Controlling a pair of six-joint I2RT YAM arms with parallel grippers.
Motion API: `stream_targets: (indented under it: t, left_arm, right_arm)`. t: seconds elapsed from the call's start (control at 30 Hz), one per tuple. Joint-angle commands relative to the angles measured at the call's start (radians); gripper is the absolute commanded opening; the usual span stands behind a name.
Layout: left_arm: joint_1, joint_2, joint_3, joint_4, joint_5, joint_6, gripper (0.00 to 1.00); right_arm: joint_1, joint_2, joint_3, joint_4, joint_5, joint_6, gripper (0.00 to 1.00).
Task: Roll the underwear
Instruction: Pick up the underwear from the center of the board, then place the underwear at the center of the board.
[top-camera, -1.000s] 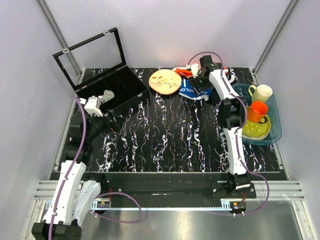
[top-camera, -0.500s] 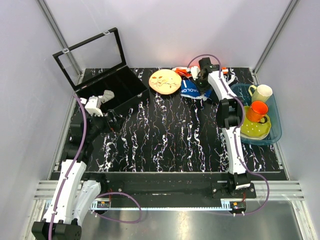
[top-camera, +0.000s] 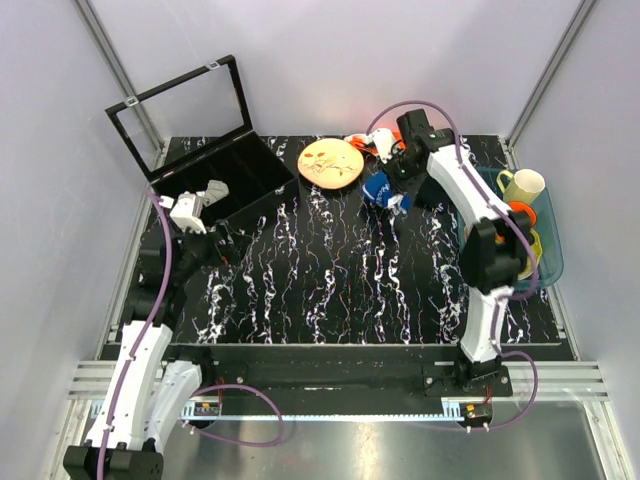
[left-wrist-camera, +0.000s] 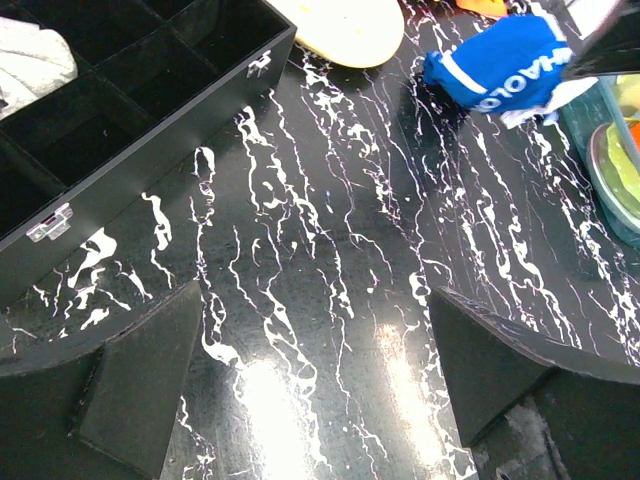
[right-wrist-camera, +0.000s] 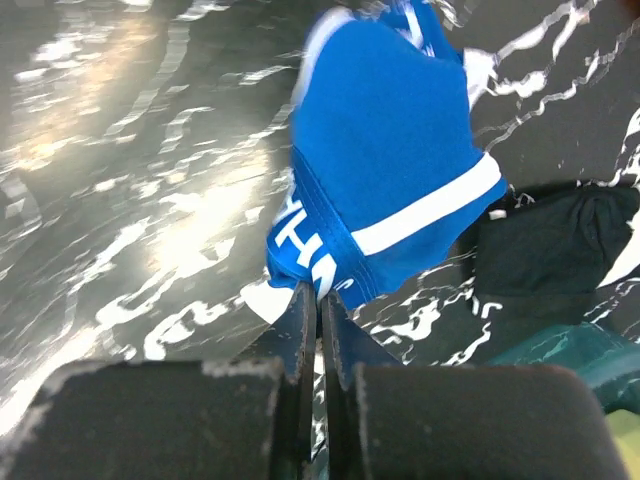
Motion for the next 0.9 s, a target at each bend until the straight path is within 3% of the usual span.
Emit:
stream_targets:
  t: [0.0, 0.2, 0.27, 0.33, 0.47, 0.57, 0.63, 0.7, 0.87]
  left_arm:
    - [-0.002, -0.009, 0.010, 0.065, 0.072, -0.015, 0.99]
    - [-0.016, 0.024, -0.019, 0.160, 0.273, -0.077, 0.99]
    - [-0.025, 0.040, -0.039, 0.218, 0.396, -0.090, 0.99]
    - [-0.043, 0.066, -0.044, 0.228, 0.456, -0.097, 0.99]
    - [-0.143, 0.124, -0.027, 0.173, 0.464, -0.104, 0.93]
    - [-0.250, 0.178, 0.005, 0.055, 0.354, -0.081, 0.90]
    - [-0.391, 0.202, 0.037, -0.026, 0.233, -0.075, 0.90]
    - [-0.554, 0.233, 0.047, -0.054, 0.148, -0.081, 0.88]
    - [-1.003, 0.374, 0.067, -0.146, -0.286, -0.077, 0.81]
  right_arm:
    - [0.085, -0.338, -0.208, 0.033, -0.138, -0.082, 0.00]
    - [0.123, -0.650, -0.557, 0.014, -0.385, -0.116, 0.04]
    - [0.133, -0.683, -0.711, 0.057, -0.419, -0.096, 0.15]
    - [0.136, -0.694, -0.818, 0.091, -0.432, -0.085, 0.42]
    - [0.136, -0.698, -0.894, 0.134, -0.380, -0.066, 0.60]
    - [0.134, -0.728, -0.932, 0.157, -0.409, -0.085, 0.64]
    - [0.136, -0.754, -0.973, 0.172, -0.435, -0.135, 0.64]
    - [0.131, -0.787, -1.010, 0.190, -0.468, -0.210, 0.64]
    - [0.122, -0.864, -1.093, 0.210, -0.555, -0.333, 0.64]
